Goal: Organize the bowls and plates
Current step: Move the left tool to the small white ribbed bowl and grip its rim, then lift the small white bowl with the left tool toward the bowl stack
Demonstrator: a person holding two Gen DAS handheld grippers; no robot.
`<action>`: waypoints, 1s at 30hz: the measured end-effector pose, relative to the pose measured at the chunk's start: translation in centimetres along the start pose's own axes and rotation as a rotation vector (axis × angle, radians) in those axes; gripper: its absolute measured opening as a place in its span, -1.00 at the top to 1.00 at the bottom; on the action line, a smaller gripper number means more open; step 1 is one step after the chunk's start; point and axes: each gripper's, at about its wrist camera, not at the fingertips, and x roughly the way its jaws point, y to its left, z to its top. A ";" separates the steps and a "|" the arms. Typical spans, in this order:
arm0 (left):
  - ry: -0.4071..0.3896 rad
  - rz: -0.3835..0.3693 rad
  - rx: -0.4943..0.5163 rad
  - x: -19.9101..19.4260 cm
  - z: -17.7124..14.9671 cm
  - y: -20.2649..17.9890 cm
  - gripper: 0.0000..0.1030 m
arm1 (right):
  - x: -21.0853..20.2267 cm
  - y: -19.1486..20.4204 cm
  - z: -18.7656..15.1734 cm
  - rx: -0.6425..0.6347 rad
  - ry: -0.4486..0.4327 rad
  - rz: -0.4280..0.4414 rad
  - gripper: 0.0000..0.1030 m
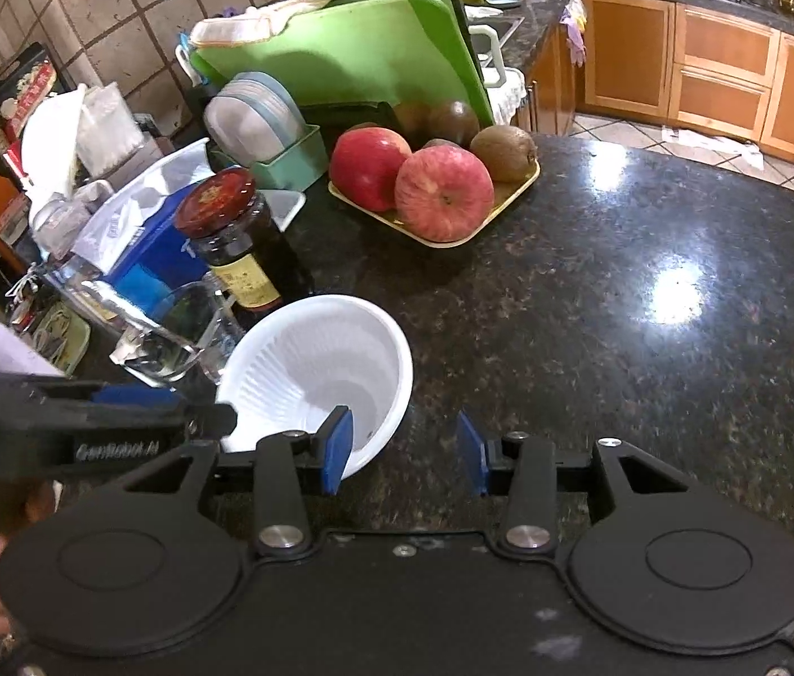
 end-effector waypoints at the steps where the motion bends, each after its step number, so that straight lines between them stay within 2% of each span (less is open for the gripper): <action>1: 0.003 -0.003 0.005 0.1 0.0 -0.1 -0.10 | 0.4 -0.1 0.2 0.002 0.005 0.000 0.15; 7: 0.012 -0.001 0.028 1.0 -0.2 -0.7 -0.07 | 2.5 -0.3 0.7 -0.013 0.030 0.011 0.16; 9: 0.012 0.007 0.037 1.1 -0.2 -1.1 0.07 | 3.0 -0.2 0.8 -0.022 0.034 0.013 0.16; 16: 0.019 0.022 0.052 1.8 -0.2 -1.8 0.21 | 4.8 -0.1 1.0 -0.030 0.062 0.019 0.31; 18: 0.014 0.036 0.055 1.9 -0.2 -1.9 0.31 | 5.5 -0.1 1.0 -0.032 0.070 0.012 0.41; 22: 0.026 0.031 0.059 2.5 -0.1 -2.1 0.31 | 6.2 -0.6 0.9 -0.016 0.081 0.013 0.50; 24: 0.034 0.027 0.062 2.7 0.0 -2.3 0.32 | 6.2 -0.9 0.8 -0.014 0.079 0.010 0.69; 30: 0.048 0.000 0.087 3.0 0.1 -3.5 0.33 | 5.1 -2.2 0.2 -0.020 0.063 -0.031 0.70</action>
